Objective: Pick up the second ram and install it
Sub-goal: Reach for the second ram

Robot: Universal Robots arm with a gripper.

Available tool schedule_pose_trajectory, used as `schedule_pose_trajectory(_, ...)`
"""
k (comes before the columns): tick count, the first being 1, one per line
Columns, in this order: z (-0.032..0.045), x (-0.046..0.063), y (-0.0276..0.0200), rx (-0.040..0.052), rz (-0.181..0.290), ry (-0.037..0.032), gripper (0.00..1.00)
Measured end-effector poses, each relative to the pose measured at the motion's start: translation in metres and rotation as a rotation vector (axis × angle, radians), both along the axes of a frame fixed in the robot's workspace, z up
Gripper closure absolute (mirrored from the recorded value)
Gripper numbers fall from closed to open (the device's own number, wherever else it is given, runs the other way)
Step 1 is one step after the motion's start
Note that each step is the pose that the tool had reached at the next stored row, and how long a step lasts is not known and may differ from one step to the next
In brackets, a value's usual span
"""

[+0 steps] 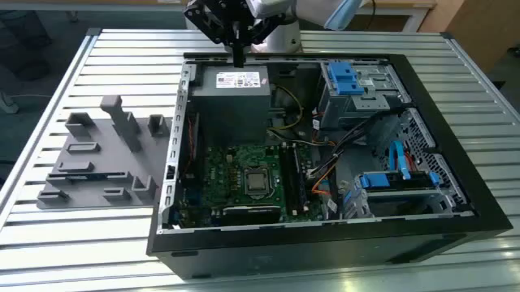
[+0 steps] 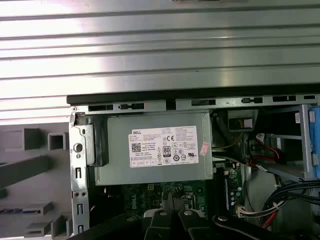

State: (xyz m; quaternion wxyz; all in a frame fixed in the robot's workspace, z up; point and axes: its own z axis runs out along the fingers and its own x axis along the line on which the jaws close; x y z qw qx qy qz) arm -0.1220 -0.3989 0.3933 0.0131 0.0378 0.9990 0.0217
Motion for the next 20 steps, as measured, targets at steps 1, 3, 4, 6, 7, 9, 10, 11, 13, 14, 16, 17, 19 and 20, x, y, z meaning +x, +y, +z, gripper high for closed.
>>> schedule_pose_trajectory(1, 0.0, 0.0, 0.0, 0.0, 0.0, 0.0, 0.89)
schedule_pose_trajectory(3, 0.0, 0.0, 0.0, 0.0, 0.0, 0.0, 0.89)
schedule_pose_trajectory(4, 0.0, 0.0, 0.0, 0.0, 0.0, 0.0, 0.89)
schedule_pose_trajectory(6, 0.0, -0.0003, 0.0, 0.0, 0.0, 0.0, 0.89)
schedule_pose_trajectory(7, 0.0, -0.0005, 0.0, -0.0001, 0.0, 0.0001, 0.89)
schedule_pose_trajectory(9, 0.0, -0.001, 0.0, 0.0, 0.0, 0.0, 0.89)
schedule_pose_trajectory(10, 0.0, -0.0013, 0.0, 0.0, 0.0, 0.0, 0.89)
schedule_pose_trajectory(11, 0.0, -0.0017, 0.0, 0.0, 0.0, 0.0, 0.89)
schedule_pose_trajectory(13, 0.0, -0.0025, 0.0, 0.0, 0.0, 0.0, 0.89)
schedule_pose_trajectory(14, 0.0, -0.003, 0.0, 0.0, 0.0, 0.0, 0.89)
schedule_pose_trajectory(16, 0.0, -0.0038, 0.0, 0.0, 0.0, 0.0, 0.89)
schedule_pose_trajectory(17, 0.0, -0.0042, 0.0, 0.0, 0.0, 0.0, 0.89)
schedule_pose_trajectory(19, 0.0, -0.0054, 0.0, 0.0, 0.0, 0.0, 0.89)
schedule_pose_trajectory(20, 0.0, -0.0058, 0.0, 0.0, 0.0, 0.0, 0.89)
